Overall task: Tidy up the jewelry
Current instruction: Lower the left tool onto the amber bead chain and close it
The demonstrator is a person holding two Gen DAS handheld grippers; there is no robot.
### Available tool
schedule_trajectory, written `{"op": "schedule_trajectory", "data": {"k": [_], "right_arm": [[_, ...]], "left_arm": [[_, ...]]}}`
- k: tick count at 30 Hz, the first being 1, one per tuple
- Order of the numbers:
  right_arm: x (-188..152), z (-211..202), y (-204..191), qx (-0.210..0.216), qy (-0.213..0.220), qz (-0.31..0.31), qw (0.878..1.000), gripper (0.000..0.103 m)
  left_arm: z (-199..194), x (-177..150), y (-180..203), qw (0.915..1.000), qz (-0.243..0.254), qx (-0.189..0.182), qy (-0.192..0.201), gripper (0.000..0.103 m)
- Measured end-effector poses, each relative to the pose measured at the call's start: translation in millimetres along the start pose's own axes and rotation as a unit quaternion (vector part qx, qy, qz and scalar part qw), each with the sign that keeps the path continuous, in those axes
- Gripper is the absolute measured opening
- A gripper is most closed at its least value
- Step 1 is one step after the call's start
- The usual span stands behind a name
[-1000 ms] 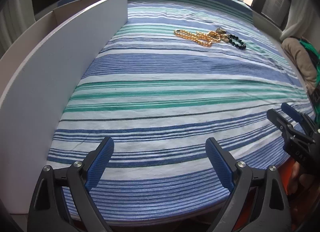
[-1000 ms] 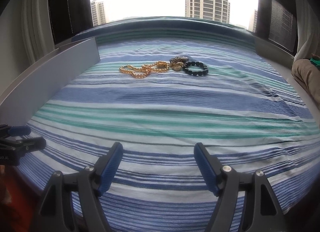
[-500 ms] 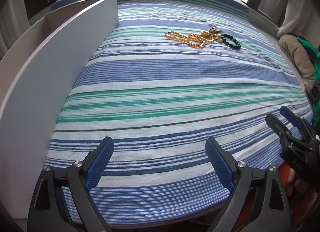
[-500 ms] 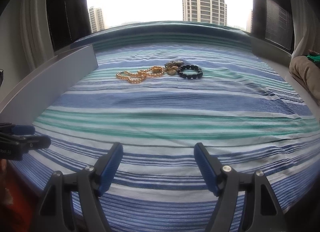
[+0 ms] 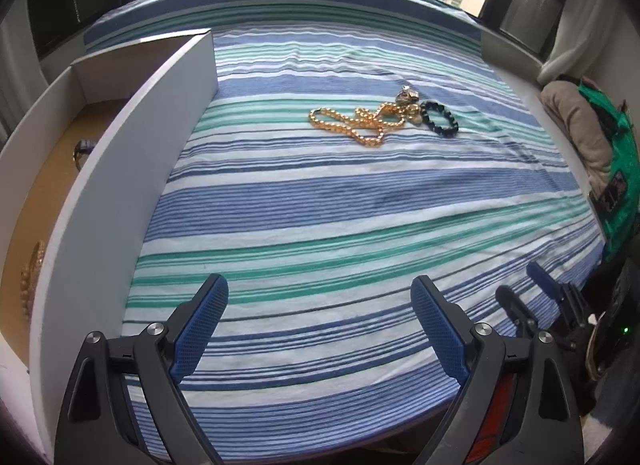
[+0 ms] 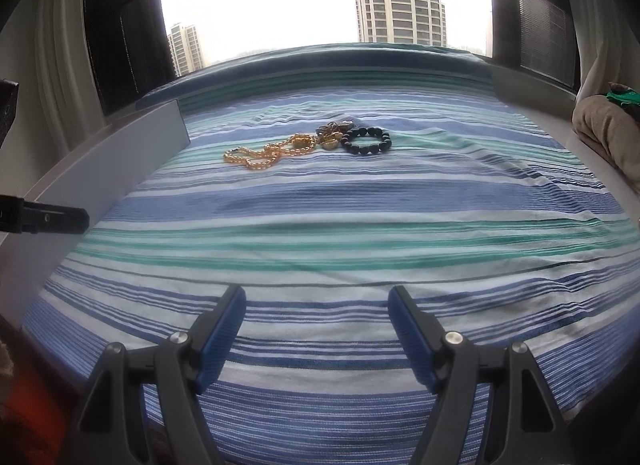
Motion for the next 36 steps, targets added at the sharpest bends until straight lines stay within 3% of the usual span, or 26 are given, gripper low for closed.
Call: {"op": "schedule_trajectory", "data": {"k": [6, 12, 18, 21, 25, 29, 36], "right_arm": [[0, -4, 1, 0.006, 0.007, 0.003, 1.000, 0.075], [-2, -5, 5, 0.012, 0.006, 0.012, 1.000, 0.075], [-3, -9, 8, 0.010, 0.011, 0.018, 1.000, 0.075], [-2, -10, 8, 0.010, 0.012, 0.020, 1.000, 0.075], [-3, -10, 6, 0.011, 0.009, 0.015, 1.000, 0.075], [-6, -11, 6, 0.010, 0.005, 0.012, 1.000, 0.075], [-16, -5, 15, 0.004, -0.010, 0.023, 1.000, 0.075]], "left_arm": [[-7, 22, 13, 0.9989, 0.040, 0.026, 0.005, 0.095], [2, 62, 27, 0.9967, 0.080, 0.015, 0.000, 0.095], [14, 127, 30, 0.9959, 0.052, -0.074, 0.013, 0.098], [43, 151, 43, 0.9965, 0.066, -0.048, 0.019, 0.098], [99, 174, 65, 0.9947, 0.097, -0.033, -0.011, 0.098], [143, 190, 73, 0.9944, 0.101, 0.023, -0.021, 0.093], [170, 192, 78, 0.9927, 0.106, 0.054, -0.021, 0.091]]}}
Point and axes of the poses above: each gripper's, at about its wrist camera, not at the fingertips, and z roughly the way its jaws point, y to its right, x to its top, the point moved 5 cm from there along z, roughly the way its jaws point, and after that the axes turned 10 degrees about -y, right-handed, at the moved point
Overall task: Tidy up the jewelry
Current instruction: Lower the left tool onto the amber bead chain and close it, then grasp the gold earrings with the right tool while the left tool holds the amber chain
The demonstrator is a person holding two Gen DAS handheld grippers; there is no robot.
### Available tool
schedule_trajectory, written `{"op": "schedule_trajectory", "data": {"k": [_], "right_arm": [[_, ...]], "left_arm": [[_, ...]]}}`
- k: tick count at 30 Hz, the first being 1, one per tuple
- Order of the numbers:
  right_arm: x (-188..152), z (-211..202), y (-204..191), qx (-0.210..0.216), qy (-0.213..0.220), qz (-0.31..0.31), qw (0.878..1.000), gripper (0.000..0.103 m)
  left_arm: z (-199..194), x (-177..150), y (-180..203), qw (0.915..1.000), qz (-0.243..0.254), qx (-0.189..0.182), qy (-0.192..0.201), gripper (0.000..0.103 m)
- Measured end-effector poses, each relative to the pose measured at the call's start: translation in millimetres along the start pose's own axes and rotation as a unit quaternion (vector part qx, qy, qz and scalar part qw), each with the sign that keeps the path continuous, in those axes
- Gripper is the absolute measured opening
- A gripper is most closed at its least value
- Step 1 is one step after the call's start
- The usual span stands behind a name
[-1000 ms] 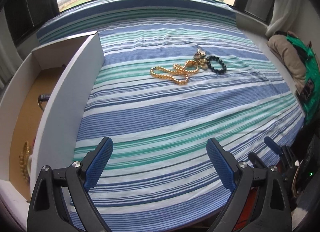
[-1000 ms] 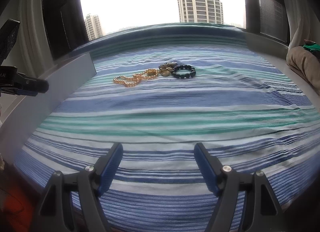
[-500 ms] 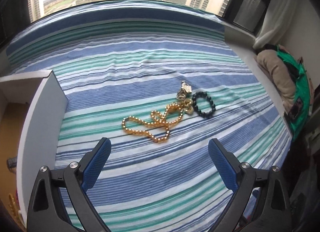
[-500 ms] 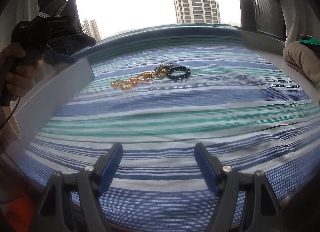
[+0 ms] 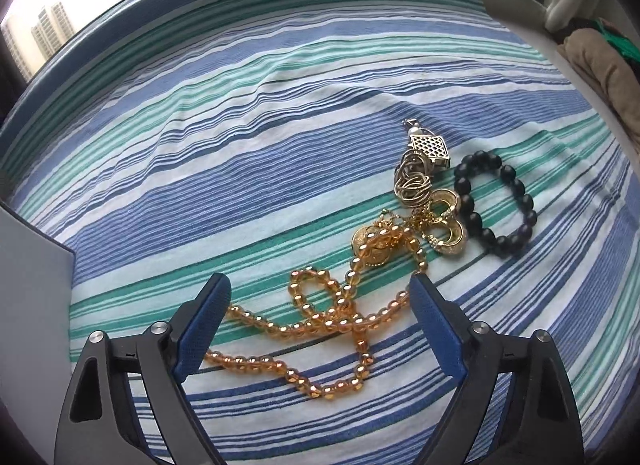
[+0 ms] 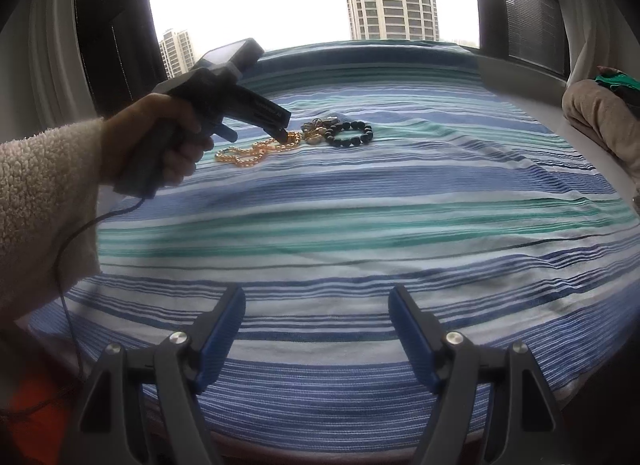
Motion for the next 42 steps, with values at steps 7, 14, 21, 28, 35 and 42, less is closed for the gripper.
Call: {"op": "schedule_trajectory", "data": {"k": [7, 14, 21, 28, 35, 42], "right_arm": [[0, 2, 3, 0.001, -0.002, 0.004, 1.000, 0.075], [-3, 5, -1, 0.001, -0.011, -0.001, 1.000, 0.075], [0, 2, -3, -0.004, -0.006, -0.004, 1.000, 0.075], [47, -2, 9, 0.090, -0.029, 0.017, 0.995, 0.075], [181, 58, 36, 0.185, -0.095, 0.045, 0.977, 0.047], [246, 173, 6, 0.170, -0.193, 0.070, 0.964, 0.034]], "left_arm": [[-1, -2, -5, 0.9981, -0.024, -0.057, 0.004, 0.055], [-6, -14, -15, 0.9968, -0.027, -0.075, 0.008, 0.005], [-56, -51, -41, 0.9874, -0.072, -0.130, 0.054, 0.005], [-115, -115, -80, 0.9754, -0.116, -0.167, 0.084, 0.005], [-131, -186, -94, 0.9704, -0.145, -0.180, 0.070, 0.005], [-128, -226, -104, 0.9663, -0.171, -0.182, 0.064, 0.005]]}}
Point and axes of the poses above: each gripper's, at about its wrist camera, not at the fingertips, and z roughly the way its jaws point, y to its right, x to its top, the point moved 5 cm from there along z, roughly the way its jaws point, and after that the axes turned 10 degrees about -y, right-handed, at the moved point
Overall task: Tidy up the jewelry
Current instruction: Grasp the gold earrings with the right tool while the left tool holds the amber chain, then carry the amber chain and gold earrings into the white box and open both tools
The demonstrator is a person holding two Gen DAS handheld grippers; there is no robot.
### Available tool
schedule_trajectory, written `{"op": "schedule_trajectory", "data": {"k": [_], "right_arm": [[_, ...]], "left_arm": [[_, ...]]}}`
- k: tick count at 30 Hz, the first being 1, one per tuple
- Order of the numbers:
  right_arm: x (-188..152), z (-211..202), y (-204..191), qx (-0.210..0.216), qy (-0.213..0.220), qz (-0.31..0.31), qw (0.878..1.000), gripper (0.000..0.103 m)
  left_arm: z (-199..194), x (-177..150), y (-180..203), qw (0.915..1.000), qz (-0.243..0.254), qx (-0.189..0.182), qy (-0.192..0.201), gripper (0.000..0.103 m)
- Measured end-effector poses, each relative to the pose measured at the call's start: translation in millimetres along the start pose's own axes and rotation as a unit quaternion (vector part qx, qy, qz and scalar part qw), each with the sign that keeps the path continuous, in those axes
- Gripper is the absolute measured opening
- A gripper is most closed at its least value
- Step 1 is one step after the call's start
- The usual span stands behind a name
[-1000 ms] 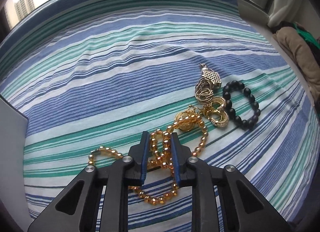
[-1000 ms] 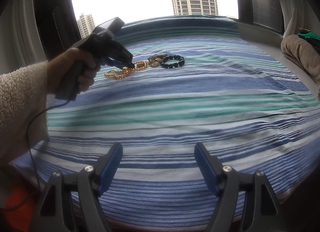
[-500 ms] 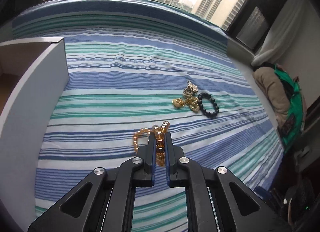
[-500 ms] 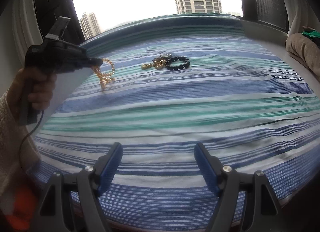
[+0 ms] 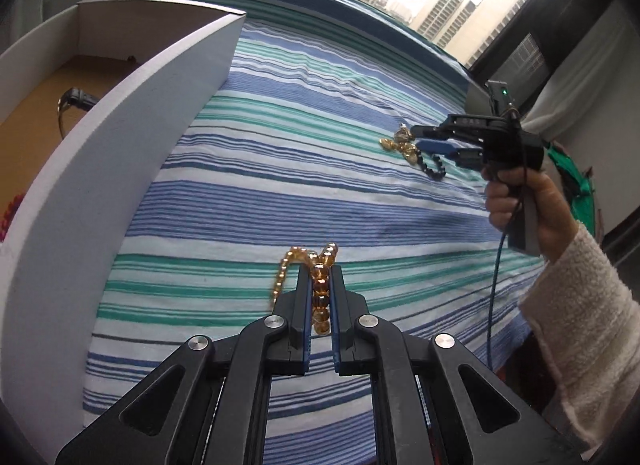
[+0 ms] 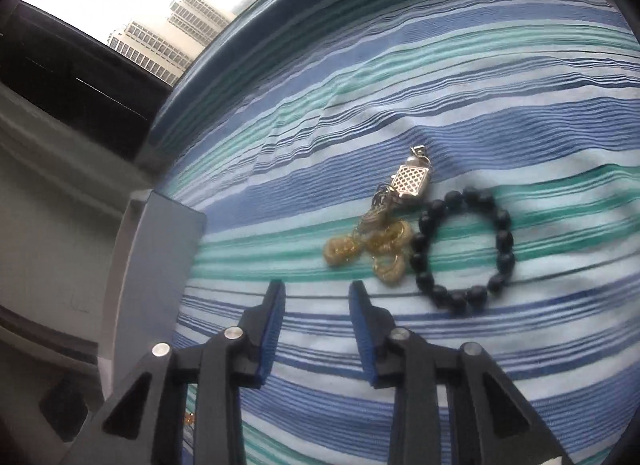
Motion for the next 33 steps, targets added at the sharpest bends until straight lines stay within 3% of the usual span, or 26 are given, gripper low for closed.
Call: {"op": "schedule_trajectory", "data": {"k": [3, 10, 12, 15, 16, 18, 23, 26, 29, 32, 33], "right_arm": [[19, 22, 0, -0.071, -0.005, -0.002, 0.997, 0.033], [21, 38, -17, -0.156, -0.055, -0.050, 0.985, 0.033], [16, 41, -22, -0.127, -0.080, -0.041, 0.988, 0.036], [2, 40, -30, -0.014, -0.133, -0.007, 0.991, 0.036], [1, 35, -34, -0.015, -0.125, -0.011, 0.992, 0.036], [4, 29, -41, -0.063, -0.104, -0.046, 0.992, 0.036], [2, 38, -33, -0.143, -0.099, -0.064, 0.983, 0.036], [-3, 50, -41, -0.138, -0.098, -0.105, 0.980, 0.046], [-10, 59, -51, -0.154, -0.103, -0.134, 0.974, 0.048], [-16, 74, -66, -0.226, -0.091, -0.188, 0.952, 0.046], [-17, 77, -69, -0.254, -0.087, -0.200, 0.942, 0.038]], "left_arm": [[-1, -5, -9, 0.9999, -0.009, -0.009, -0.001, 0.005], [2, -8, -13, 0.9995, -0.014, -0.027, -0.003, 0.005], [1, -11, -13, 0.9994, -0.014, -0.030, -0.003, 0.005], [2, -12, -16, 0.9993, -0.016, -0.032, -0.006, 0.005], [3, -13, -17, 0.9993, -0.017, -0.032, -0.007, 0.005], [2, -13, -18, 0.9993, -0.020, -0.031, -0.008, 0.005], [-2, -15, -19, 0.9993, -0.022, -0.031, -0.005, 0.006], [1, -16, -18, 0.9993, -0.021, -0.030, -0.009, 0.006], [3, -17, -17, 0.9991, -0.022, -0.033, -0.014, 0.006], [6, -17, -15, 0.9987, -0.028, -0.039, -0.018, 0.006], [6, -17, -15, 0.9985, -0.031, -0.040, -0.019, 0.006]]}}
Point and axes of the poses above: each gripper's, at about its wrist camera, not at the fingertips, and z roughly the way its jaws point, y to its right, x to its top, the point moved 5 cm from there along z, roughly the way its jaws point, and after that the axes turned 10 degrees about -y, right-handed, at the moved point
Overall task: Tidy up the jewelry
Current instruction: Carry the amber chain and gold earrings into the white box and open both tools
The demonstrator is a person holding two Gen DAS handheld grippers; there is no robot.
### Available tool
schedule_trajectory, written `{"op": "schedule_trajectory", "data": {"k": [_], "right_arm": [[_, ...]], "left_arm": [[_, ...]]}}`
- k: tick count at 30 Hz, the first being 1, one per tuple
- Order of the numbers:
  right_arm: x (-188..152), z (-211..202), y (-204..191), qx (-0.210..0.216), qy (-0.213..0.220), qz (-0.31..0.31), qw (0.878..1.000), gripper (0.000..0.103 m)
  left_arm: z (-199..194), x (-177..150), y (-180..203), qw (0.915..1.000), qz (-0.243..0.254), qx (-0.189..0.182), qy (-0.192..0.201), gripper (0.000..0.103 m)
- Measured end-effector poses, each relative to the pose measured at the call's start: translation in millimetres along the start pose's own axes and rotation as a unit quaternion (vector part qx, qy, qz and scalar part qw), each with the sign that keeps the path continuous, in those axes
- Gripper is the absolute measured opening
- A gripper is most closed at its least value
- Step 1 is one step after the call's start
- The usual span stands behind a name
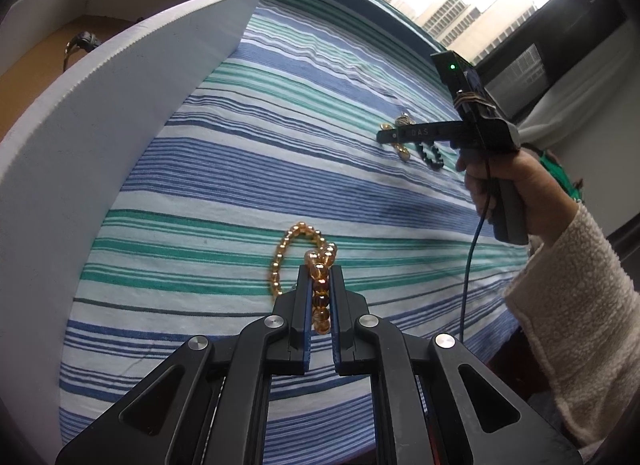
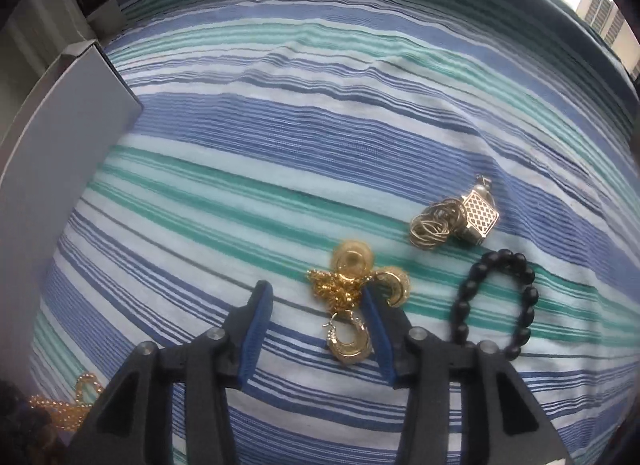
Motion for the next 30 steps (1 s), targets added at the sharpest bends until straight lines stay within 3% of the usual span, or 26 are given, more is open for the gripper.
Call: {"op": "schedule_trajectory", "data": {"k": [1, 2, 5, 11, 16, 20, 25, 30], "right_arm": [[1, 0, 1, -0.017, 0.002, 0.002, 1.000, 0.032], [0, -1, 5, -0.017, 0.001, 0.008, 1.000, 0.017], [-5, -8, 20, 0.022, 0.014, 0.047, 0.999, 0.011], [-27, -73, 31, 0.141, 0.076, 0.076, 0.984, 0.011], [-41, -134, 2, 0.177, 0.116, 0.038, 0.977, 0.011], [-44, -177, -42, 0.197, 0.149, -0.009, 0.969, 0.011], [-40, -224, -105, 0.234, 0.189, -0.063, 0.952, 0.011], [-14, -245, -172, 0.270, 0.200, -0.110, 0.935, 0.011]], "left_arm": [[-1, -1, 0, 1.0000, -0.002, -0.001, 0.000, 0.006], [-2, -2, 1, 1.0000, -0.003, -0.002, 0.001, 0.006], [-14, -5, 6, 0.9999, 0.000, -0.001, 0.010, 0.005], [-58, -4, 23, 0.9988, 0.002, -0.020, 0.044, 0.005], [-107, -5, 33, 0.9958, -0.018, -0.065, 0.061, 0.005], [-171, 0, 35, 0.9908, -0.023, -0.088, 0.100, 0.005], [-257, 9, 12, 0.9815, -0.028, -0.046, 0.184, 0.005], [-297, 17, -40, 0.9716, -0.063, 0.020, 0.227, 0.005]]}}
Point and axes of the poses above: each gripper's, at about its wrist camera, not at the fingertips, and z roughly the way its jaws point, y to its right, x to its top, the point moved 5 cm from there along z, roughly the way its jaws point, and after that the axes turned 10 degrees about -y, right-handed, at the moved point
